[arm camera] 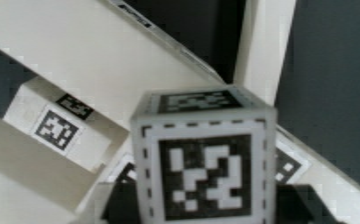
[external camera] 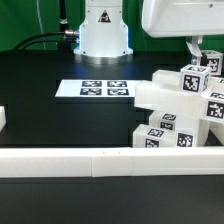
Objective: Assemble chair
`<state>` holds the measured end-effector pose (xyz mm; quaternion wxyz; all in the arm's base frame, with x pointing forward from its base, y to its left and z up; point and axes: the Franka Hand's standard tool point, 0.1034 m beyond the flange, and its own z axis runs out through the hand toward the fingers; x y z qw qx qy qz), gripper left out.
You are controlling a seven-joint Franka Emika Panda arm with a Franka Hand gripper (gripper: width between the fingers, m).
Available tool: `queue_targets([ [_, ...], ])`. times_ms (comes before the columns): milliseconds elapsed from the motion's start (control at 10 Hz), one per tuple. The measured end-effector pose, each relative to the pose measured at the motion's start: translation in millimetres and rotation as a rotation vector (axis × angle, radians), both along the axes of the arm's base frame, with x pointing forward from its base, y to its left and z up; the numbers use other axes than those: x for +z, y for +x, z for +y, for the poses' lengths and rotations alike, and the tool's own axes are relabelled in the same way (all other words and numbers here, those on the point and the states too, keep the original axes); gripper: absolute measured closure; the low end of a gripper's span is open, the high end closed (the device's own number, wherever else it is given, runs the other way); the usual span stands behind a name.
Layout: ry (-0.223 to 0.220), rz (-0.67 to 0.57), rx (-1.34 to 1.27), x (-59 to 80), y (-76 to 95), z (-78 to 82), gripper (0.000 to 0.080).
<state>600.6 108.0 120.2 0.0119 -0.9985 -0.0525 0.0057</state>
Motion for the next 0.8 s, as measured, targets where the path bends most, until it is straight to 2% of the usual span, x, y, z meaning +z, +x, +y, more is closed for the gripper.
queue_targets([
  [500,-0.001,0.002,0.003,1.2,0.1,-7.4,0.0515],
  [800,0.0,-0.011,-0.171,-0.5,0.9,-9.8,0.0515],
])
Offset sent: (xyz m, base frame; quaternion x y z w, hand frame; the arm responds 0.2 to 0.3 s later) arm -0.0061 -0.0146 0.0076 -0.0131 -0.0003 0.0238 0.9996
